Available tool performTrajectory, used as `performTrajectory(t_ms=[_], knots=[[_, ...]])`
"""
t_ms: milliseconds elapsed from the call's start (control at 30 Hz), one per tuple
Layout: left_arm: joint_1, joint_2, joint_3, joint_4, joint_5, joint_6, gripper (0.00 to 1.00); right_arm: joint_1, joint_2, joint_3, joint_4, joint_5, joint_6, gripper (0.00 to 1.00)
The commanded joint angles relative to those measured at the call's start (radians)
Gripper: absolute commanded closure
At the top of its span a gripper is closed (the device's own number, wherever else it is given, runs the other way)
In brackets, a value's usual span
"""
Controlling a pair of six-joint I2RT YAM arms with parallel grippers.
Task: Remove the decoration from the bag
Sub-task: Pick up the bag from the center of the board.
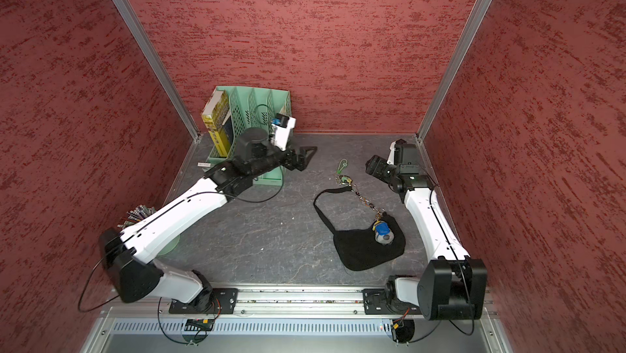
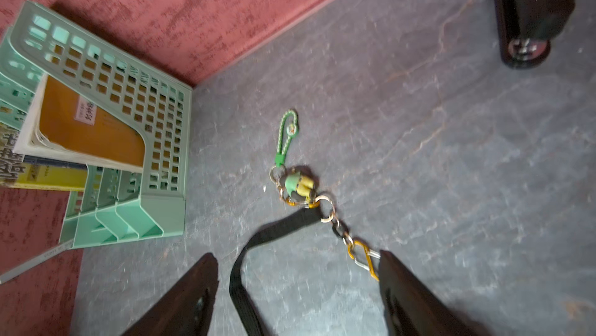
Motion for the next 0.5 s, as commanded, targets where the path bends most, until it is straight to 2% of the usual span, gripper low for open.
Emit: performTrajectory(t_ms=[0,133,300,467], knots=[[-0.054,0.171,0.088,-0.177,0.061,0.059,0.00,0.004,-0.022,0.028,-0.142,-0.038,0.006,0.23],[-0.078,0.387,0.238,-0.271,0.140,0.053,0.00,0.005,-0.054,-0.004,-0.140,-0.025,0.011,0.24],[-0.076,0.614,0.410,-0.366,0.139,0.068,0.03,0.004,-0.075,-0.014,-0.142,-0.009,0.013,0.27],[-0.072,0.760,0.515,-0.395,0.125,0.101,0.09,0.005,-0.086,-0.016,-0.149,0.005,0.011,0.29]])
